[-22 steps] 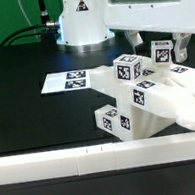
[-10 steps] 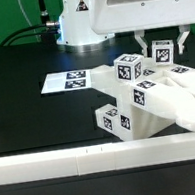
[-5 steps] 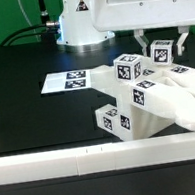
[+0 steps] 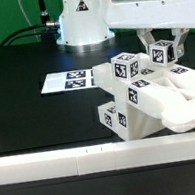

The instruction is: Assemble chair

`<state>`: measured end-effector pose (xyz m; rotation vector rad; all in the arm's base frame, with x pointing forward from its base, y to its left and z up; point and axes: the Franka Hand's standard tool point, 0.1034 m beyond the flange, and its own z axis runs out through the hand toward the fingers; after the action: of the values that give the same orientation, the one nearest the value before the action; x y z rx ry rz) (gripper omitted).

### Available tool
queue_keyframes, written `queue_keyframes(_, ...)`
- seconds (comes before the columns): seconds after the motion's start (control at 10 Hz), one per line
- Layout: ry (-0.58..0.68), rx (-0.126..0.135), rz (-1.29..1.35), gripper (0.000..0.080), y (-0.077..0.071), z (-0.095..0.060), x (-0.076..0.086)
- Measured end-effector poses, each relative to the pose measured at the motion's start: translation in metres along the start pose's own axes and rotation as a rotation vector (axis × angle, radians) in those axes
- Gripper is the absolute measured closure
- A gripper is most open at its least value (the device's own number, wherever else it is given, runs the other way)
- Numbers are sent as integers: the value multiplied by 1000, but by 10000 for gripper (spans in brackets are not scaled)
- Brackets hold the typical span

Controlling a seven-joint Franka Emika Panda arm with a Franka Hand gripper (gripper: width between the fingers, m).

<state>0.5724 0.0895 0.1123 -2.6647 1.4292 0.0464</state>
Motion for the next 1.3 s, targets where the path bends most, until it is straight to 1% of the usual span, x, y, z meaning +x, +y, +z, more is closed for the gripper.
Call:
queue_keyframes(0.2,-5,4,142,519,-1,0,-1)
queue_keyframes(0.3,-4,9,237,519,-1,1,-3)
queue_keyframes(0.4,-15,23,355,519,-1,1,-4)
queue_keyframes(0.6,-32,32,567,519,-2,2,-6)
queue_keyframes(0.7,-33,36,624,519,-3,2,-6)
queue_keyframes(0.9,-32,35,622,519,-3,2,-6)
queue_keyframes(1.0,-32,34,586,348,-3,3,-6)
queue_keyframes(1.1,-38,27,565,223,-4,2,-7)
queue_keyframes(1.2,-35,28,465,223,-4,3,-7)
queue_keyframes(1.3,-34,28,402,165,-4,3,-7)
